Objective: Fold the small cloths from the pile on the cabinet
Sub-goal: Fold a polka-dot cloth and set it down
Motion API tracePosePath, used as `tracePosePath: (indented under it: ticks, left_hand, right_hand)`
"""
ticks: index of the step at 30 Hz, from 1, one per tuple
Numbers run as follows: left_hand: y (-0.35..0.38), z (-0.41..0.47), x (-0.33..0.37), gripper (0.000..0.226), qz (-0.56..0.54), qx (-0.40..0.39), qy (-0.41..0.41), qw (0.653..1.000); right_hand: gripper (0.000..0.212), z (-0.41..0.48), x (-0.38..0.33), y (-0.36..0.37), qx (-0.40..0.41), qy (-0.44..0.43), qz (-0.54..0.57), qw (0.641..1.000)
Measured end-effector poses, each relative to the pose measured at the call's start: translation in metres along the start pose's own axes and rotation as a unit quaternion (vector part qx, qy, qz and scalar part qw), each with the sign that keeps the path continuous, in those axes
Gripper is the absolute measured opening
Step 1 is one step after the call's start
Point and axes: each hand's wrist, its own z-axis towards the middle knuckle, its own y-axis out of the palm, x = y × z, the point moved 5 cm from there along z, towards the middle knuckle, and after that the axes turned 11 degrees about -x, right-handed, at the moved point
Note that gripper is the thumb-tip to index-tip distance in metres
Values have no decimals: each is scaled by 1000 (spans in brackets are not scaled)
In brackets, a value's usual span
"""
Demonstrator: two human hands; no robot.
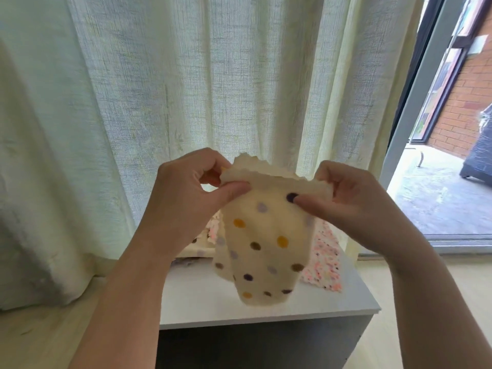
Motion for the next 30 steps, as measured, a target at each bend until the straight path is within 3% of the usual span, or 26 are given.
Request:
tracePosePath:
  ticks: [10,13,15,17,21,24,26,30]
  left_hand:
    - [27,7,-20,14,-148,0,-85,985]
    - [49,6,-31,15,-241,-106,-153,953]
    - [67,0,-40,21,-193,-228,-183,937]
    - [82,-8,-49,25,-127,-299,-194,926]
    - [90,-10,-61,19,-177,-246,-207,930]
    - [79,-3,-62,12,-182,-158,-174,955]
    - [69,-1,-58,10,-149,-125,-156,968]
    - [59,-2,-46,5,-17,-186,-92,978]
  right_hand:
    - [24,9,33,5,124,50,207,969]
    - [19,11,49,14,161,69,264,948]
    - [16,12,56,16,183,86,277,939]
    - [17,11,61,12,208,95,270,935]
    - [11,3,66,-10,250,111,249,929]
    - [18,-1,74,-25,191,139,151,960]
    - [18,-1,79,-27,89,160,104,978]
    - [18,-8,100,-9,-135,243,117,953]
